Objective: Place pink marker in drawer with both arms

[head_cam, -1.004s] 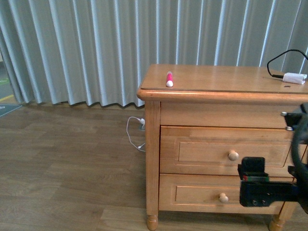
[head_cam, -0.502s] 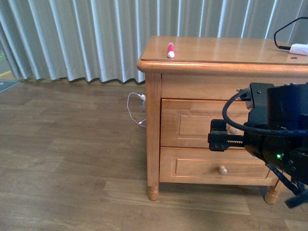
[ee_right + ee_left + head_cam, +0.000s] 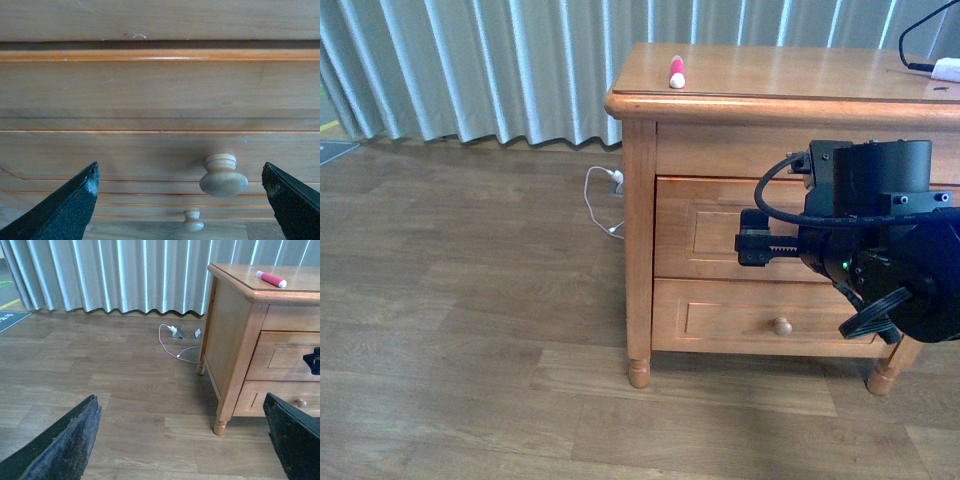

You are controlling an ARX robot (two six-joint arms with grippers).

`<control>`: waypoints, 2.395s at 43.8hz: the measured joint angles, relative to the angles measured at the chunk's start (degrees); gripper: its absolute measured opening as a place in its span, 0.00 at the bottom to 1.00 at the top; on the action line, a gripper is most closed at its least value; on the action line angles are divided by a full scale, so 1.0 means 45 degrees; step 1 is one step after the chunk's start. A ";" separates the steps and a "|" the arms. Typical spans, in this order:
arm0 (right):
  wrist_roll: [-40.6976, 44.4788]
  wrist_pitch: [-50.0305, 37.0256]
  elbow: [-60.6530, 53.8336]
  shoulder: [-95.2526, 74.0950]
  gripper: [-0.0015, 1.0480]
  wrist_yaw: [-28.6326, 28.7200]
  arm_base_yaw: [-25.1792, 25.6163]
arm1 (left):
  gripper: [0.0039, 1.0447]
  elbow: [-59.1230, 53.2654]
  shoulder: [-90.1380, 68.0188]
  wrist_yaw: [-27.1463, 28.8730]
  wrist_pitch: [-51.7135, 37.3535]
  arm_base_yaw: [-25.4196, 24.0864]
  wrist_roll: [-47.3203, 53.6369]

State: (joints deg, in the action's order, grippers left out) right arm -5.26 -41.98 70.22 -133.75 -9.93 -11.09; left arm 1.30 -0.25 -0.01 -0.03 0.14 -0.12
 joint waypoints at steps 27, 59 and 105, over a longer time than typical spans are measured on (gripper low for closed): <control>0.0461 0.0359 0.0690 -0.0695 0.42 0.0457 0.0709 | 0.94 0.0000 0.0000 0.0000 0.0000 0.0000 0.0000; -0.0330 -0.4284 -0.6606 0.1991 0.23 0.1025 0.0680 | 0.94 0.0000 0.0000 0.0005 0.0000 0.0000 0.0000; -0.0753 0.7626 -1.1540 1.9375 0.91 0.5498 0.3740 | 0.94 0.0000 0.0000 0.0000 0.0000 0.0000 0.0000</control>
State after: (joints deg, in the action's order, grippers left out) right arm -8.64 -7.66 18.28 -46.57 14.81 5.74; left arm 1.30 -0.25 -0.01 -0.03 0.14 -0.12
